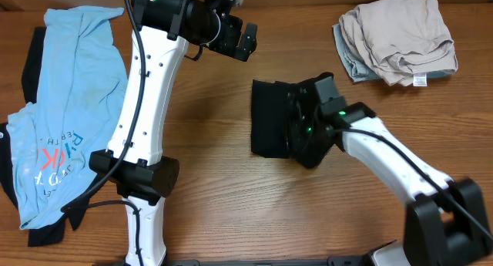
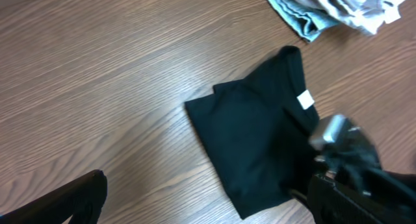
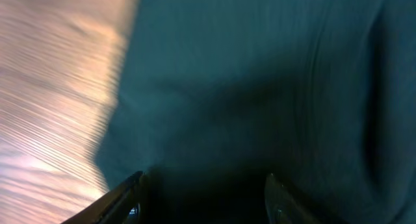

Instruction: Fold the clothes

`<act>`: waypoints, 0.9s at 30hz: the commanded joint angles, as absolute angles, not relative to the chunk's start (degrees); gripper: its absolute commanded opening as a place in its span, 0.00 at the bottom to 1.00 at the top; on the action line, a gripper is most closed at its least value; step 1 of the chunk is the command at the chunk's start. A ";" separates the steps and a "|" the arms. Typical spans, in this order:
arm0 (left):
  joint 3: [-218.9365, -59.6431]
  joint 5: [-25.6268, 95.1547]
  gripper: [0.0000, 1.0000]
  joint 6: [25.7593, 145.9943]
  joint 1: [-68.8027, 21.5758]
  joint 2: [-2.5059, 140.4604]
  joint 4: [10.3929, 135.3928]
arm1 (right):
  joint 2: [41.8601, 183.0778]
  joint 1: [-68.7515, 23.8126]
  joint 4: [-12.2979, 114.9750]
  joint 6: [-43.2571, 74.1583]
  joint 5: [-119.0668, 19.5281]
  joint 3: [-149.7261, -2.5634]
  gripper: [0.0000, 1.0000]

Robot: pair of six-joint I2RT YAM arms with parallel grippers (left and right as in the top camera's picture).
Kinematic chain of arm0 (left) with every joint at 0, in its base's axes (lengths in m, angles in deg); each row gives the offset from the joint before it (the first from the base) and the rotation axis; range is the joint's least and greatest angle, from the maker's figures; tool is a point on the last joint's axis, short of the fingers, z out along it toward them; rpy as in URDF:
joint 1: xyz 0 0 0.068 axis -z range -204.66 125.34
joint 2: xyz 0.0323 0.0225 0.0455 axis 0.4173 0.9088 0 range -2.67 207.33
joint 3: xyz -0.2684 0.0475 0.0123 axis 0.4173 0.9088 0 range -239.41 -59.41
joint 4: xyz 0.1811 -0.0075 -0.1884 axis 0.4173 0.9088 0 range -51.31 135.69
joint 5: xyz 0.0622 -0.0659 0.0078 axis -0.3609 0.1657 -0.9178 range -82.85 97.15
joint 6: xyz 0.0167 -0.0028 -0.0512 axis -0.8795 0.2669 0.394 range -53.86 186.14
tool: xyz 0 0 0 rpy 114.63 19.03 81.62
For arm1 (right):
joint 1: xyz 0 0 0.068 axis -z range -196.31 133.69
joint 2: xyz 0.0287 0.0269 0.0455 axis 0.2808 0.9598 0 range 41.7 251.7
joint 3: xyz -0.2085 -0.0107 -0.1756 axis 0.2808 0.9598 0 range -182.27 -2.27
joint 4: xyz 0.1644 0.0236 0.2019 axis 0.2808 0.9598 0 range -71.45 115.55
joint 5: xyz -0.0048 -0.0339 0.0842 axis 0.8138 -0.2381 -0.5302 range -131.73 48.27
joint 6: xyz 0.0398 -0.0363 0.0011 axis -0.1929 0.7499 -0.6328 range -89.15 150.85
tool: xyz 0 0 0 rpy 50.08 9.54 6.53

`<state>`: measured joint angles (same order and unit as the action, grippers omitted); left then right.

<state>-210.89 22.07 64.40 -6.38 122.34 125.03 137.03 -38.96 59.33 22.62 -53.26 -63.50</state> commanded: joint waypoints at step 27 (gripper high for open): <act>-210.57 16.97 1.00 61.80 -6.29 122.60 126.08 | 144.81 -14.13 66.30 31.36 -69.41 -74.21 0.92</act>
<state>-210.89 17.91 63.35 -6.38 122.34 125.82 140.54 -16.62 67.24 27.12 -60.49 -73.84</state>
